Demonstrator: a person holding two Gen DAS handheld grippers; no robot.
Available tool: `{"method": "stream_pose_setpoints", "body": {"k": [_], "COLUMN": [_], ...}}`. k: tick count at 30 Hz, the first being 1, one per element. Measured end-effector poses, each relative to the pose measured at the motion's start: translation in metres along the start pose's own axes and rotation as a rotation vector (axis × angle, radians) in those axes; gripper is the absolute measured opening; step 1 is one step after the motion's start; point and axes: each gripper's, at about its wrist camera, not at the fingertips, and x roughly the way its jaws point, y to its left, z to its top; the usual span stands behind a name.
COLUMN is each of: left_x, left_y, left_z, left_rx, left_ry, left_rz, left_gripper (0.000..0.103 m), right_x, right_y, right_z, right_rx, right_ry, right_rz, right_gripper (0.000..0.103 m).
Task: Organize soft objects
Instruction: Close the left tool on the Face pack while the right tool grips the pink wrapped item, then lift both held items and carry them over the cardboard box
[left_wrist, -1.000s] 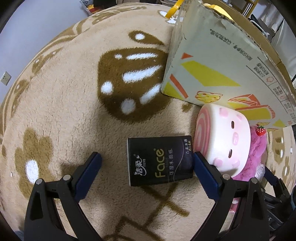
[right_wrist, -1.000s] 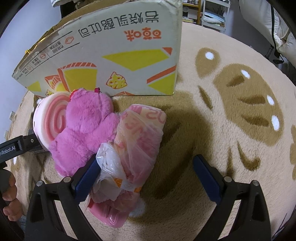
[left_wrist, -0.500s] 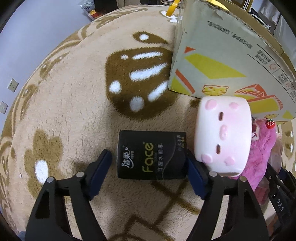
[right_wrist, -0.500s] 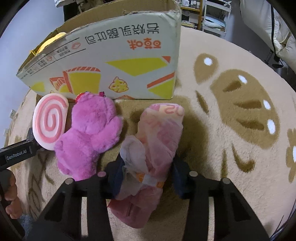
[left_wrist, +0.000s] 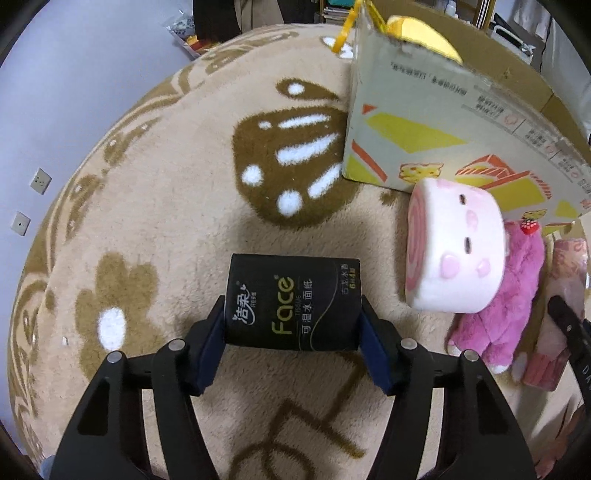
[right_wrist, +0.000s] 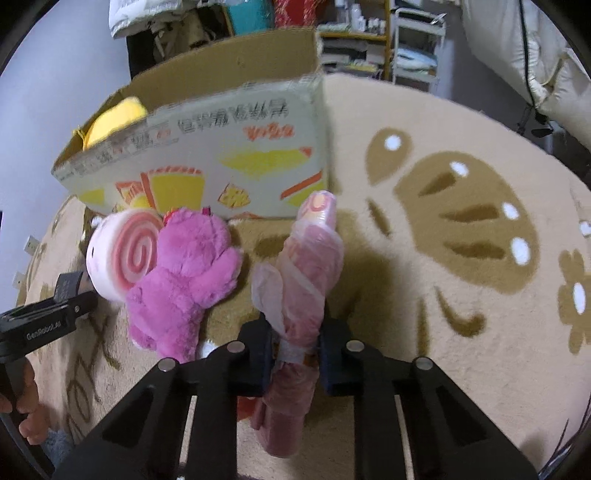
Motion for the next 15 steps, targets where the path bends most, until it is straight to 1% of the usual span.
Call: {"method": "stream_pose_setpoints", "body": {"k": [4,9,12,13,15], "left_x": [-0.017,-0.044,-0.069,-0.076,-0.092], "left_y": [0.006,0.010,0.014,0.015,0.014], "left_z": [-0.003,-0.010,-0.010,-0.009,-0.009], "left_rx": [-0.019,-0.026,-0.044,-0.044,-0.034], "left_ry": [-0.036,-0.109,-0.176,-0.202,-0.252], "left_rz": [-0.005,0.019,-0.005,-0.010,-0.006], "left_gripper": [0.064,0.064,0.064,0.064,0.064], "right_x": [-0.025,-0.058,-0.079,-0.081,-0.095], "right_y": [-0.003,0.002,0.005,0.005,0.008], "right_z": [0.001,0.005,0.008,0.015,0.017], "right_rx": [0.003,-0.029,-0.046,-0.051,-0.069], "right_ry": [-0.090,-0.204,-0.277,-0.298,-0.354], "right_rz": [0.010,-0.003,-0.002,-0.001,-0.002], "right_gripper": [0.020,0.020,0.020,0.020,0.020]}}
